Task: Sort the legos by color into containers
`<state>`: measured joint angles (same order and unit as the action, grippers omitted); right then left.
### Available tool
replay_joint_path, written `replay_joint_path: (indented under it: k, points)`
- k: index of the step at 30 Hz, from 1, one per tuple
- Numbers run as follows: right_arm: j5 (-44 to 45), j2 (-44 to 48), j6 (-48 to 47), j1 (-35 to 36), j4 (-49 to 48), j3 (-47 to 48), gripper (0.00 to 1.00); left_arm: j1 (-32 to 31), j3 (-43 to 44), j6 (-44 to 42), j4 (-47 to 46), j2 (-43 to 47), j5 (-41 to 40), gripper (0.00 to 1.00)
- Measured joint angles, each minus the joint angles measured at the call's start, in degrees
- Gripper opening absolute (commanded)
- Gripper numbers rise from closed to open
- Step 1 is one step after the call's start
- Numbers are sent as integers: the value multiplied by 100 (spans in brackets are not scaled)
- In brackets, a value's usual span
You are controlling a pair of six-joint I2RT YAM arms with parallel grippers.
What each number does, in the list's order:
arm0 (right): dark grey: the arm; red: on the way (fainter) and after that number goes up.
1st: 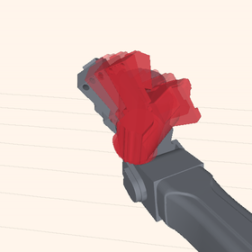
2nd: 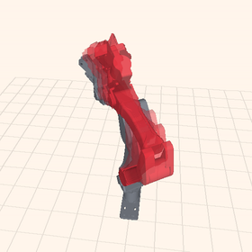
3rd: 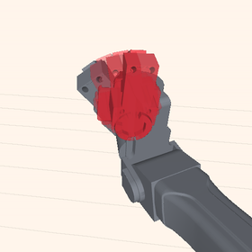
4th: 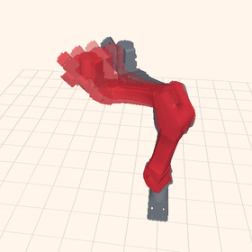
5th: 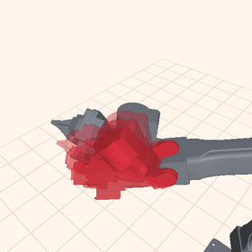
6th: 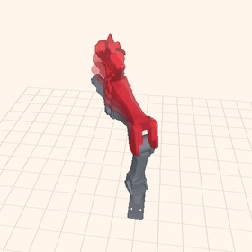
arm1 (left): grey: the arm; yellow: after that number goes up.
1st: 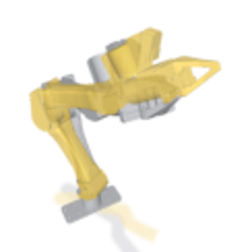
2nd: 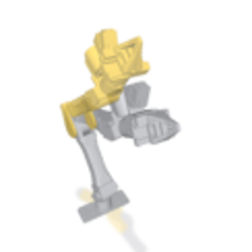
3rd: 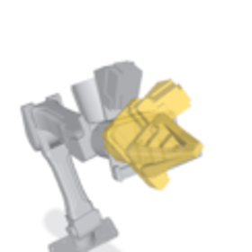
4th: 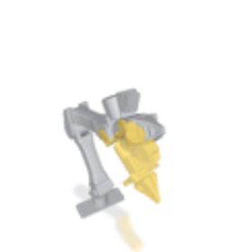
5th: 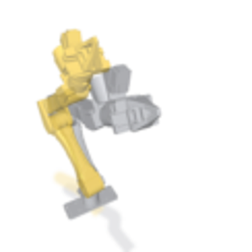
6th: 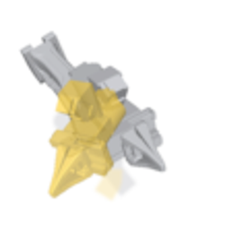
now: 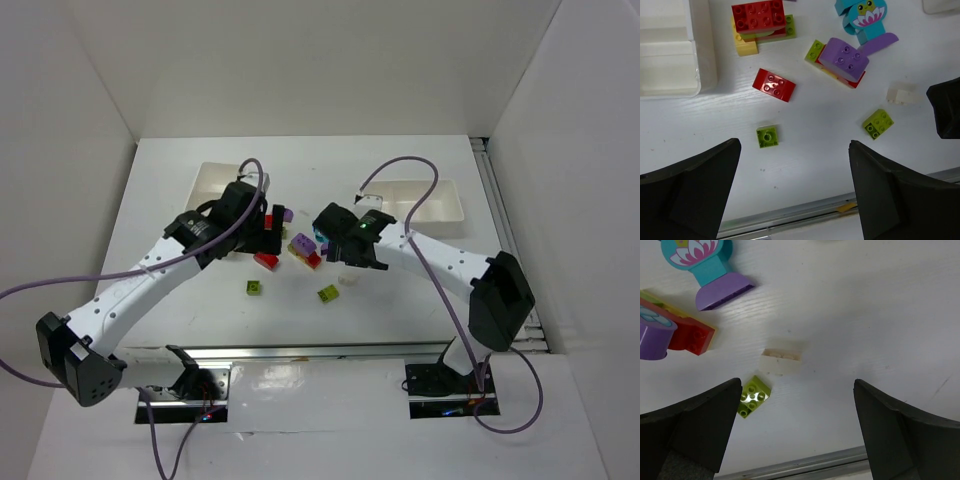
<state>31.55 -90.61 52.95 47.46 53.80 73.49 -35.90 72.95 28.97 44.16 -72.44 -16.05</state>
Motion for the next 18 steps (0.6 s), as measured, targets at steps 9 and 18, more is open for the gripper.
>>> replay_joint_path:
  k: [9, 18]
  points:
    - [142, -22, -7, 455, -153, -236, 99, 0, -313, 20, 7, 166, -107, 100]
    - [-730, 951, -1368, 337, -1176, -1311, 91, 52, -249, 107, -138, 240, -144, 97]
